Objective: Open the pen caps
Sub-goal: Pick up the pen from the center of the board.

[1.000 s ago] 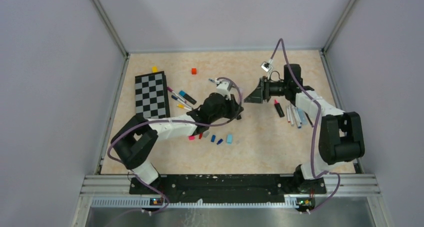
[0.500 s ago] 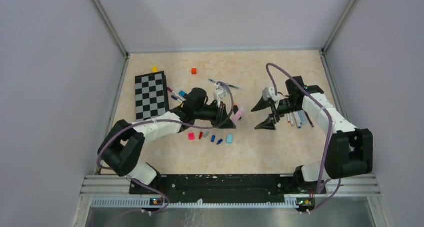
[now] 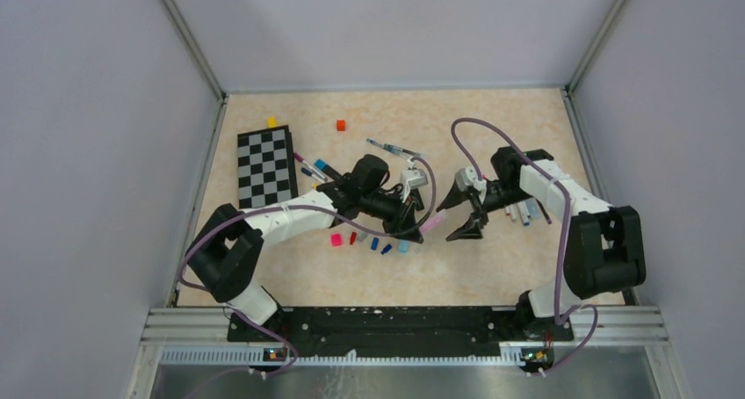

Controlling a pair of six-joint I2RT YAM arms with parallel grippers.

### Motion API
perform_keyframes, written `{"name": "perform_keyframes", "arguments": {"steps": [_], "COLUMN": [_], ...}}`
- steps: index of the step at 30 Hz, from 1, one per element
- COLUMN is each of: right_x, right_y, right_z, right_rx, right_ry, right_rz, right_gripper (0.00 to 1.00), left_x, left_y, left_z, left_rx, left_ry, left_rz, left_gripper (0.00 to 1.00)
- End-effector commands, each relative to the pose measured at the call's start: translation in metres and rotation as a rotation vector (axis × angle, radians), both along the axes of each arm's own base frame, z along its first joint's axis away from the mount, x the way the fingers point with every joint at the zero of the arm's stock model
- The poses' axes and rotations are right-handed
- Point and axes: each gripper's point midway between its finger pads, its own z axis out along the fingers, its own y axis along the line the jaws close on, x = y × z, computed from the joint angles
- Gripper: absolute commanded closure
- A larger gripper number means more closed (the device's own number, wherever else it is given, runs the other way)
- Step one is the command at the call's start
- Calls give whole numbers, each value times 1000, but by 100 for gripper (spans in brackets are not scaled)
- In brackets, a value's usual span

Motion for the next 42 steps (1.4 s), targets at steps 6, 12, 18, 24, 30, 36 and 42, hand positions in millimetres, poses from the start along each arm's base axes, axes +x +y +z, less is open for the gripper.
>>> {"name": "perform_keyframes", "arguments": {"steps": [6,12,18,24,30,36,42], "right_x": [-10,-14,-11,-9,-9,-10,-10], "right_y": [29,35,36,37,39,41,42], "right_z": [18,13,9,7,10,13,13], "right_rx": [67,44,28,24,32,37,35], "right_ry": [136,187,230,243,252,267,283], "right_rz": [83,110,109,98,96,99,98], "right_gripper": [30,41,50,50,55,58,62], "left_x": [10,15,14,13,12,13,12], "left_y": [-9,-8,-7,-7,-7,-7,-8], "left_z": [7,13,20,26,24,24,23], "left_rx": [8,-2,-29,-63,-62,-64,-63], "left_ry": [-118,-162,-185,-210,-206,-206,-202], "left_rz": [-4,20,29,32,32,35,29], "left_gripper": [100,100,100,100,100,100,99]}}
